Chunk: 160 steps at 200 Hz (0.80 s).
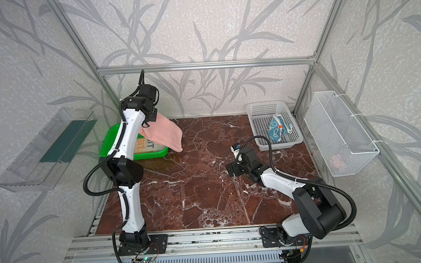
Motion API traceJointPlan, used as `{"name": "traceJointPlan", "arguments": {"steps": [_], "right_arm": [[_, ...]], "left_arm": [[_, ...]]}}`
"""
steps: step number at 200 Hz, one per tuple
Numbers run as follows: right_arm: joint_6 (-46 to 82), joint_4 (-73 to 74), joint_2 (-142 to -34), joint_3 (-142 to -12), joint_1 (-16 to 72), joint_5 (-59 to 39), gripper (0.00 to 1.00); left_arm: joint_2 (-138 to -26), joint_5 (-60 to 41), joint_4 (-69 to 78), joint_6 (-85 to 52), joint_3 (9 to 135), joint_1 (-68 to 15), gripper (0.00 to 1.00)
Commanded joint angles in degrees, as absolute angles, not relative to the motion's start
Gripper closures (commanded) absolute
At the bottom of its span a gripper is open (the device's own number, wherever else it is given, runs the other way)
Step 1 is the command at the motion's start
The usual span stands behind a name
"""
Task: Fold and stack the towels
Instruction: 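Carry the pink towel with the left gripper over the green basket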
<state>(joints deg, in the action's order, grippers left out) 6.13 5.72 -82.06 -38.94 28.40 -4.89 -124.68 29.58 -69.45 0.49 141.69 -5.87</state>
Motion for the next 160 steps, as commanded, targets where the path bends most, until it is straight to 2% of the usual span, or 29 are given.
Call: {"name": "traceJointPlan", "arguments": {"steps": [1, 160], "right_arm": [[5.5, 5.8, -82.8, -40.9, 29.1, -3.8, 0.01], [4.5, 3.3, -85.6, -43.3, 31.5, -2.6, 0.01]], "left_arm": [[-121.1, 32.1, -68.5, 1.4, 139.2, -3.8, 1.00], [-125.0, 38.1, -53.5, 3.2, 122.5, 1.2, 1.00]]}}
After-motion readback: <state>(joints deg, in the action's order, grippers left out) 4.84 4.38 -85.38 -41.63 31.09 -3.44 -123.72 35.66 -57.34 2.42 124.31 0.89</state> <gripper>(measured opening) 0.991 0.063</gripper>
